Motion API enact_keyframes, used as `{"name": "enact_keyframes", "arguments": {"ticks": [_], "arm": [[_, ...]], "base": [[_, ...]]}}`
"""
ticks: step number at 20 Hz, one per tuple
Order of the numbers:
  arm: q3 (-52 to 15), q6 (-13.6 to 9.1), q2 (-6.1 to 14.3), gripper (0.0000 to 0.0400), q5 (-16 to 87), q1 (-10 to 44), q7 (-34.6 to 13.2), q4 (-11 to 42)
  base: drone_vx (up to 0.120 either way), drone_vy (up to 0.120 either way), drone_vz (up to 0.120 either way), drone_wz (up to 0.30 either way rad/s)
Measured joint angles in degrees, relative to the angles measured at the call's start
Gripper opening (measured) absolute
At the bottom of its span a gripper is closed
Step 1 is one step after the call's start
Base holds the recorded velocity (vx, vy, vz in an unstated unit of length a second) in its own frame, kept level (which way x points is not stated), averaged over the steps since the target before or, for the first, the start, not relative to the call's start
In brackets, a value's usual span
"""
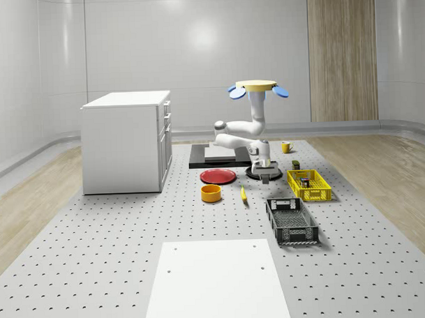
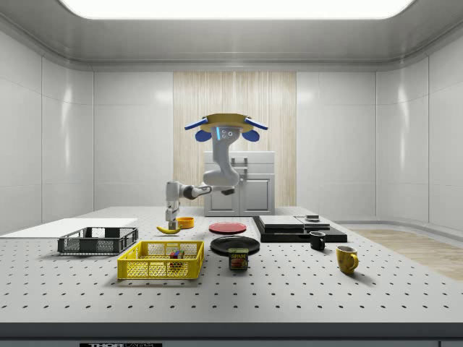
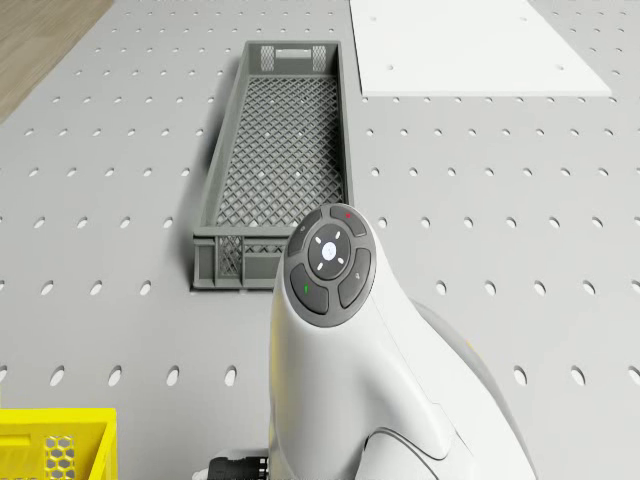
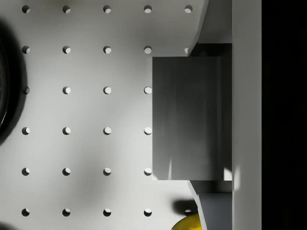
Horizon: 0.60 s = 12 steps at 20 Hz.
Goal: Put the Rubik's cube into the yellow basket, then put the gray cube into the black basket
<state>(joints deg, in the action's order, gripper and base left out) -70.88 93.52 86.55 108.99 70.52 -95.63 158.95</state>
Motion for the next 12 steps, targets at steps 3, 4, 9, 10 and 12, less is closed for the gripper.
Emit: {"name": "enact_keyframes", "arguments": {"ticks": [3, 4, 9, 10, 12], "arm": [[-0.16, -0.02, 0.05, 0.0251, -0.17, -0.01, -0.01, 0.05], [-0.20, -0.02, 0.07, 0.0251, -0.21, -0.01, -0.02, 0.06], [-0.29, 0.02, 0.15, 0.0251, -0.32, 0.01, -0.04, 0.08], [-0.30, 0.03, 0.17, 0.0251, -0.34, 0.01, -0.05, 0.08], [-0.32, 0.06, 0.20, 0.0251, -0.36, 0.02, -0.05, 0.08]], "base": [[0.120, 0.120, 0.000, 0.000], [0.120, 0.120, 0.000, 0.000], [0.120, 0.072, 0.024, 0.000], [0.120, 0.000, 0.120, 0.000], [0.120, 0.040, 0.000, 0.000]]}}
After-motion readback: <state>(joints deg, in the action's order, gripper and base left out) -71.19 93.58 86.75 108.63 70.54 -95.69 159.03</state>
